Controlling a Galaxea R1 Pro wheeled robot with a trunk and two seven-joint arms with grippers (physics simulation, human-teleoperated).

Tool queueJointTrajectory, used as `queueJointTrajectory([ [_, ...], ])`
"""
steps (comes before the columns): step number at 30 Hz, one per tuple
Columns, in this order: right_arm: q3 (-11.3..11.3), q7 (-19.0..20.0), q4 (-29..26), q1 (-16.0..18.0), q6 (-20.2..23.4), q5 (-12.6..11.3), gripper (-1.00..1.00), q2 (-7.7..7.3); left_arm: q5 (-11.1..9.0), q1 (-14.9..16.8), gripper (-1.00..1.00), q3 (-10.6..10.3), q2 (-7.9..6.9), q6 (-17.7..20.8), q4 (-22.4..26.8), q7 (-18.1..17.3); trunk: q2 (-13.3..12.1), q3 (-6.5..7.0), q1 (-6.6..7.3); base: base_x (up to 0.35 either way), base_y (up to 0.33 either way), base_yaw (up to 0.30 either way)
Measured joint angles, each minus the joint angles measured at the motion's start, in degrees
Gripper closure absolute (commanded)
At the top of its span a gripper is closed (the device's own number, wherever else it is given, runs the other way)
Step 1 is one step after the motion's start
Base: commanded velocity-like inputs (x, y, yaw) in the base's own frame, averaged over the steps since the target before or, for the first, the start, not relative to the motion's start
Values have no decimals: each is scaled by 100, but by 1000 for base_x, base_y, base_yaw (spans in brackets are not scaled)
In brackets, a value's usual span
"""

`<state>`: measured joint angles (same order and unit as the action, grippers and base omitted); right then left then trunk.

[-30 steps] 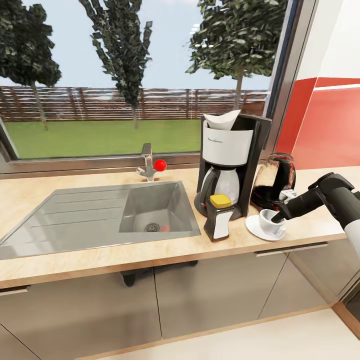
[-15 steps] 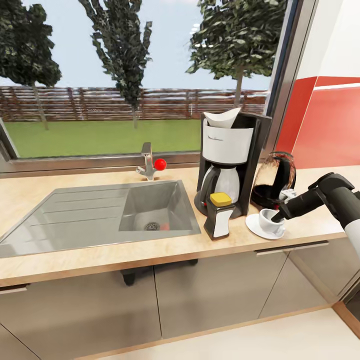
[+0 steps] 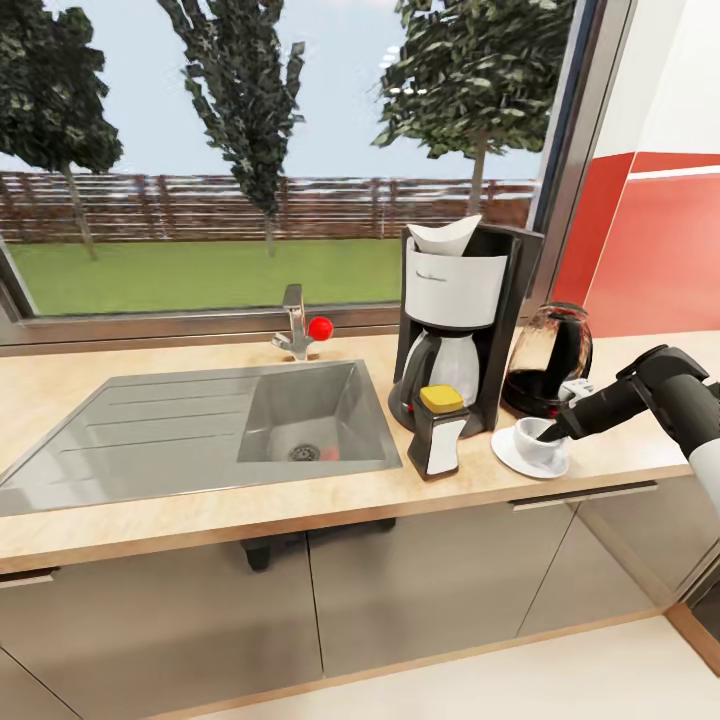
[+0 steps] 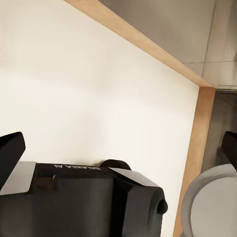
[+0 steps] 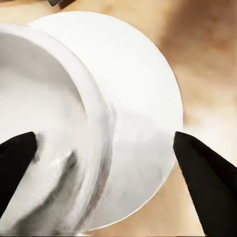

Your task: Set up a coffee station on the kitchen countertop: keep the coffee maker on the countertop, move the bottle of coffee from the kitchen shelf to the counter next to the coffee maker, place a paper coffee filter on top of the coffee maker, put the saucer next to the coffee maker with the coffee cup on the saucer, and place the electric kettle next to the coffee maker.

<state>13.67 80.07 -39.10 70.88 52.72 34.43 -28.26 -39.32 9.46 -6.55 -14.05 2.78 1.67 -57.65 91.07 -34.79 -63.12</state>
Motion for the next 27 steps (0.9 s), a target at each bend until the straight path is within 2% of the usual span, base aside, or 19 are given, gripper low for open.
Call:
queueJointTrajectory([
  [19, 0, 0, -2, 0, 1, -1, -100, 0, 0, 0, -100, 0, 0, 0, 0, 0, 0, 0, 0, 0, 0, 0],
  [27, 0, 1, -2, 0, 1, 0, -100, 0, 0, 0, -100, 1, 0, 0, 0, 0, -319, 143, 175, 0, 0, 0],
])
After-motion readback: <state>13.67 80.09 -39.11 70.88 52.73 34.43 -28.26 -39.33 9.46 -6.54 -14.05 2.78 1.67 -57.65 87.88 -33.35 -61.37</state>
